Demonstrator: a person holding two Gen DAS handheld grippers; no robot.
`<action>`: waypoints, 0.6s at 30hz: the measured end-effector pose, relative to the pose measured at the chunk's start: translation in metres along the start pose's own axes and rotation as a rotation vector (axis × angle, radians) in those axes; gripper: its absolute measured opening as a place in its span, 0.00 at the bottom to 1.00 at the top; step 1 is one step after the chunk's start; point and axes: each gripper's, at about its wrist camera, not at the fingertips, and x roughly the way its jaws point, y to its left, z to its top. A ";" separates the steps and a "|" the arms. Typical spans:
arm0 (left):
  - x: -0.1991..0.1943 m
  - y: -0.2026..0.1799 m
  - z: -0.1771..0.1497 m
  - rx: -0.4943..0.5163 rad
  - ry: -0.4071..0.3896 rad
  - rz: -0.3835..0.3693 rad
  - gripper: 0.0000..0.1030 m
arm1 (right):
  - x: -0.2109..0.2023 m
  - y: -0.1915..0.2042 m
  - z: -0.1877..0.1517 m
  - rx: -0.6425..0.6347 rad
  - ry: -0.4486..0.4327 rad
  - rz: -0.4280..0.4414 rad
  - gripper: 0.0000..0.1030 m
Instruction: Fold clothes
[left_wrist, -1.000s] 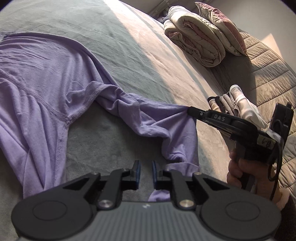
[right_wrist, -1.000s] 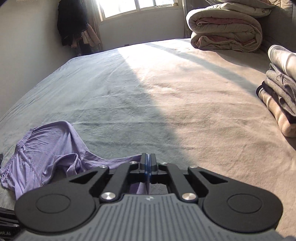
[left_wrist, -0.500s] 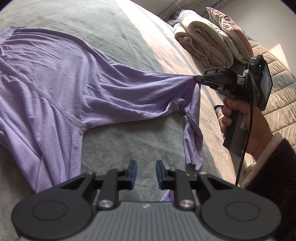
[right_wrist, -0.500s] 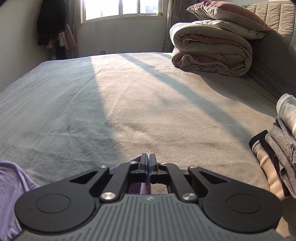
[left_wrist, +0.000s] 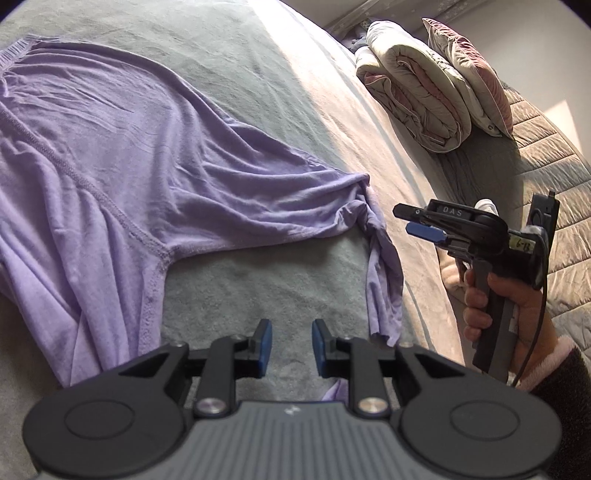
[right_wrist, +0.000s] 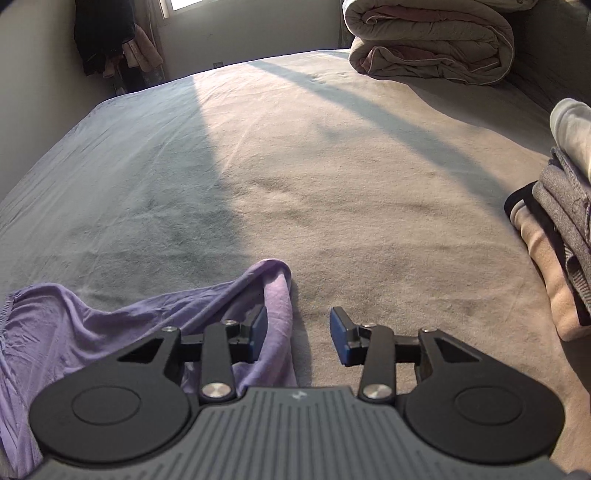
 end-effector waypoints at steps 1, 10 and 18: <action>-0.002 0.000 0.000 0.002 -0.003 -0.001 0.22 | -0.005 -0.003 -0.006 0.009 0.015 0.016 0.41; -0.013 0.000 0.002 0.003 -0.028 -0.012 0.22 | -0.023 0.000 -0.070 -0.014 0.120 0.053 0.38; -0.012 0.001 0.002 -0.003 -0.024 -0.018 0.22 | -0.023 0.014 -0.059 -0.162 0.095 -0.118 0.02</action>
